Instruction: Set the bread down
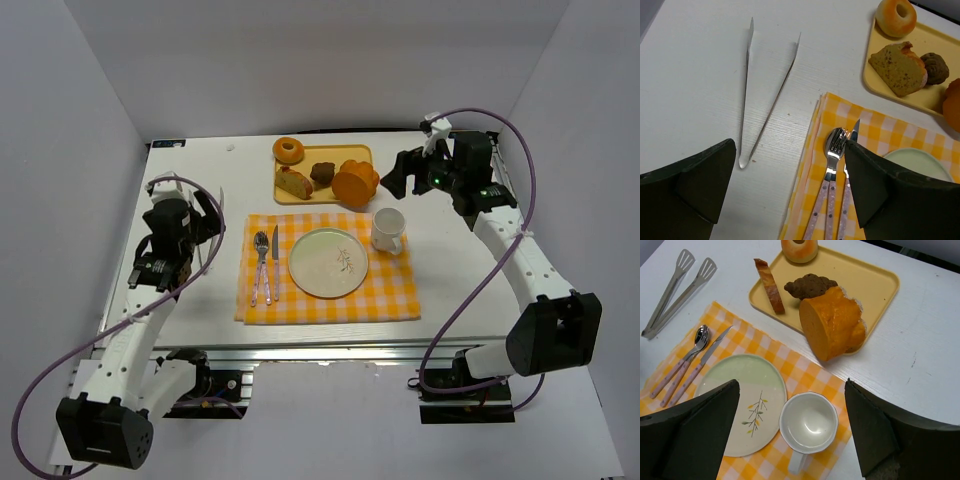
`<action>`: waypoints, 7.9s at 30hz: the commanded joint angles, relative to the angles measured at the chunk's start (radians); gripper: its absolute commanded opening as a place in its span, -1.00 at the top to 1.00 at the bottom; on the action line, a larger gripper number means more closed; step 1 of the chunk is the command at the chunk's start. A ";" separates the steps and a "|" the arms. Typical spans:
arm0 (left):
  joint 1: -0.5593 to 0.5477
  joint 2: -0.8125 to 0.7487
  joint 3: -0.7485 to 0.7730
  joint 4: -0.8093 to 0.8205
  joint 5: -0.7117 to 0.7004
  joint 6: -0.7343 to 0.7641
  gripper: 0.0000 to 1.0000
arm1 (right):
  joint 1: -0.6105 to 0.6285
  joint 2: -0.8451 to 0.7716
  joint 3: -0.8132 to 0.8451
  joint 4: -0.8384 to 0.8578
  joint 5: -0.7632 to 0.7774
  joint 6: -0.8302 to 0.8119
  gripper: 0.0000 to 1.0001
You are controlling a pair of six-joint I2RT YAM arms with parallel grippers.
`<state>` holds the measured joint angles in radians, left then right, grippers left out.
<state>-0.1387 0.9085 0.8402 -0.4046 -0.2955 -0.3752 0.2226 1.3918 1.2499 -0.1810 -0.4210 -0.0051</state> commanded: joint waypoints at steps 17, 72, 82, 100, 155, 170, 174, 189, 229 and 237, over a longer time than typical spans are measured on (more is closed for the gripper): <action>0.200 0.369 -0.023 0.010 0.272 0.261 -0.52 | -0.032 -0.080 -0.147 -0.258 -0.753 -0.730 -0.79; 0.036 0.670 0.373 0.219 0.607 -0.183 -0.01 | -0.057 -0.077 -0.173 -0.166 -0.673 -0.639 -0.79; 0.004 0.731 0.520 0.087 0.596 -0.229 -0.09 | -0.075 -0.093 -0.202 -0.155 -0.676 -0.639 -0.79; -0.013 0.892 0.688 -0.022 0.628 -0.133 -0.10 | -0.088 -0.097 -0.225 -0.140 -0.688 -0.625 -0.79; -0.036 0.736 0.651 -0.011 0.619 -0.048 1.00 | -0.101 -0.086 -0.184 -0.137 -0.710 -0.602 -0.79; -0.079 0.307 0.160 0.102 0.840 -0.094 1.00 | -0.111 -0.076 -0.167 -0.138 -0.711 -0.596 -0.79; -0.142 0.293 0.103 0.072 0.858 -0.090 1.00 | -0.115 -0.074 -0.162 -0.141 -0.708 -0.595 -0.79; -0.268 0.346 0.068 -0.022 0.816 0.005 0.70 | -0.117 -0.097 -0.184 -0.144 -0.697 -0.589 -0.79; -0.199 0.510 0.319 0.115 0.539 -0.263 0.12 | -0.121 -0.091 -0.195 -0.129 -0.717 -0.587 -0.79; -0.133 0.748 0.493 0.159 0.550 -0.438 0.11 | -0.121 -0.106 -0.216 -0.097 -0.728 -0.567 -0.79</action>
<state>-0.2859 1.6424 1.2690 -0.2832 0.2611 -0.7177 0.1047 1.3178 1.0470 -0.3202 -1.1179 -0.5854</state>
